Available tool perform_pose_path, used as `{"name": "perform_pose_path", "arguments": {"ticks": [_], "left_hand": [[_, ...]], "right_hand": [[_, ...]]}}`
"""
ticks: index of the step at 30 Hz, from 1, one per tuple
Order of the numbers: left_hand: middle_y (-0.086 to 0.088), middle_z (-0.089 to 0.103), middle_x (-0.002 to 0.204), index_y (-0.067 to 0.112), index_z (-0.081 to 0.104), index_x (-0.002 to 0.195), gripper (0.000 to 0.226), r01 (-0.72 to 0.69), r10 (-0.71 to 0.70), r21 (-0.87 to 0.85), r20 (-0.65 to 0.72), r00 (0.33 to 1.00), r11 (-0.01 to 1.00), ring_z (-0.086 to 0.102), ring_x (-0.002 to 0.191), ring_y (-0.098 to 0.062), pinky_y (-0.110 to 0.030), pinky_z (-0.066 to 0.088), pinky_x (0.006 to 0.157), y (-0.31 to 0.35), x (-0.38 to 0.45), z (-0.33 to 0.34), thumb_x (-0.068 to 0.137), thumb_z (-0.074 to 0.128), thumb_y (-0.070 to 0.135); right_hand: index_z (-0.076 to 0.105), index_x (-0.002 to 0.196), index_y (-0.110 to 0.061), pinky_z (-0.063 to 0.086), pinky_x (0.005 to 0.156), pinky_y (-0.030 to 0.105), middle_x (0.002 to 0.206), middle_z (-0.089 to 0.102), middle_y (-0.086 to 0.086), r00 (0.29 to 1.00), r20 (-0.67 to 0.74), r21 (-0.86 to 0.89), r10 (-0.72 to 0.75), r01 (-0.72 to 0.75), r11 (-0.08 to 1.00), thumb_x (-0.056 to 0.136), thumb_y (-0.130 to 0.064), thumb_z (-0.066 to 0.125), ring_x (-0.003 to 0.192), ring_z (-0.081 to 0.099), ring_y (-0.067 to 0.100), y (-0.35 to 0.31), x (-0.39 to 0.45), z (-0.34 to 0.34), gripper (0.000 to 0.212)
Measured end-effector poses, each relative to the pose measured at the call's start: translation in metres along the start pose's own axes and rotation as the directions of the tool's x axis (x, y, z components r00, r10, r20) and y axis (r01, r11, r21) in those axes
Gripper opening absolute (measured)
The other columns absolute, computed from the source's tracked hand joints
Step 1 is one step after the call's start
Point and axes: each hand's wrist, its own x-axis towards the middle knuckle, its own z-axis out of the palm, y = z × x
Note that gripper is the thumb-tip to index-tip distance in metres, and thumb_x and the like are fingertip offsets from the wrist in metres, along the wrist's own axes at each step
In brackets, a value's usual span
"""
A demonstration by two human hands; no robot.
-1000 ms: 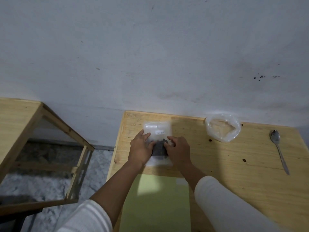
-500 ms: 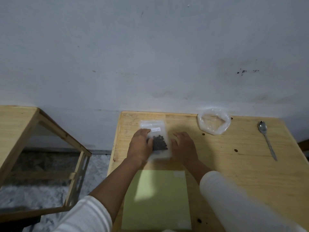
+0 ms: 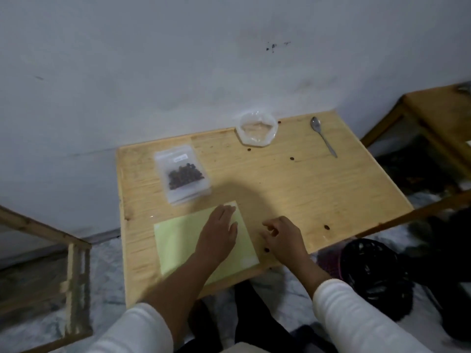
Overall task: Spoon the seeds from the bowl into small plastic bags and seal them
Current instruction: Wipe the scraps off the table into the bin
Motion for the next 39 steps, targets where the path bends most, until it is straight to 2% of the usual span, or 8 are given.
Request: {"name": "perform_pose_path", "arguments": {"ticks": [4,11,16,22,26,31,36,39], "left_hand": [[-0.023,0.059,0.124,-0.004,0.059,0.119,0.055,0.015,-0.046,0.181,0.165,0.985,0.983,0.057,0.114,-0.041,-0.051,0.048,0.088,-0.003,-0.016,0.027,0.083,0.037,0.031],[-0.025,0.055,0.128,-0.005,0.057,0.121,0.056,0.0,-0.043,0.274,0.151,0.988,0.962,0.053,0.117,-0.043,-0.056,0.046,0.088,-0.004,-0.021,0.033,0.083,0.037,0.03],[-0.026,0.053,0.13,-0.006,0.055,0.122,0.056,0.04,-0.069,0.257,0.107,0.992,0.966,0.05,0.12,-0.045,-0.063,0.039,0.091,0.004,-0.019,0.042,0.083,0.035,0.028],[-0.017,0.029,0.151,0.001,0.033,0.142,0.07,0.058,-0.079,0.174,0.111,0.991,0.983,0.019,0.142,-0.034,-0.048,0.014,0.114,0.029,-0.009,0.059,0.086,0.016,0.039],[-0.021,0.047,0.138,-0.002,0.048,0.131,0.058,0.09,-0.101,0.133,0.078,0.992,0.987,0.04,0.132,-0.038,-0.053,0.033,0.105,0.056,0.004,0.08,0.087,0.031,0.032],[-0.023,0.055,0.128,-0.004,0.054,0.123,0.053,0.142,-0.145,0.144,0.013,0.989,0.979,0.048,0.124,-0.042,-0.058,0.041,0.096,0.093,0.022,0.109,0.085,0.036,0.028],[-0.017,0.04,0.144,0.001,0.043,0.135,0.048,0.246,-0.239,0.216,-0.061,0.969,0.945,0.029,0.138,-0.035,-0.054,0.023,0.11,0.107,0.03,0.131,0.093,0.043,0.023],[-0.016,0.04,0.145,0.002,0.043,0.136,0.054,0.267,-0.248,0.263,-0.104,0.963,0.927,0.028,0.139,-0.033,-0.052,0.022,0.111,0.111,0.027,0.137,0.093,0.029,0.031]], "right_hand": [[0.069,0.102,-0.009,0.03,0.071,0.009,0.099,0.062,0.011,0.998,0.057,-0.038,0.002,0.0,0.999,0.081,-0.018,0.068,0.089,0.062,0.024,0.019,-0.028,0.008,0.023],[0.07,0.088,0.001,0.039,0.072,0.025,0.089,0.061,0.02,0.997,0.024,-0.056,-0.068,0.069,0.996,0.08,-0.007,0.06,0.081,0.06,0.033,0.024,-0.033,0.019,0.014],[0.056,0.078,0.001,0.04,0.067,0.035,0.087,0.054,0.019,0.994,-0.006,-0.039,-0.106,0.106,0.994,0.079,-0.004,0.052,0.077,0.053,0.033,0.026,-0.031,0.024,0.007],[0.055,0.083,-0.01,0.034,0.062,0.021,0.079,0.058,0.002,0.961,-0.172,0.342,0.218,-0.149,0.928,0.086,-0.001,0.047,0.073,0.053,0.017,0.041,-0.019,-0.008,0.013],[0.063,0.094,-0.009,0.037,0.072,0.025,0.089,0.061,0.002,0.908,-0.168,0.394,0.384,-0.295,0.87,0.087,-0.008,0.048,0.083,0.053,0.018,0.076,-0.003,-0.044,0.017],[0.061,0.093,-0.01,0.041,0.069,0.028,0.087,0.058,0.004,0.949,-0.183,0.23,0.255,-0.211,0.95,0.086,-0.018,0.06,0.077,0.054,0.018,0.126,0.012,-0.071,0.012],[0.063,0.096,-0.008,0.034,0.07,0.017,0.092,0.057,0.004,0.991,-0.073,0.085,0.11,-0.104,0.991,0.083,-0.022,0.066,0.077,0.049,0.012,0.155,0.022,-0.081,0.02],[0.066,0.095,-0.007,0.03,0.07,0.014,0.095,0.061,0.008,0.999,-0.033,0.042,0.004,-0.003,0.999,0.082,-0.02,0.067,0.084,0.054,0.017,0.161,0.027,-0.083,0.018]]}}
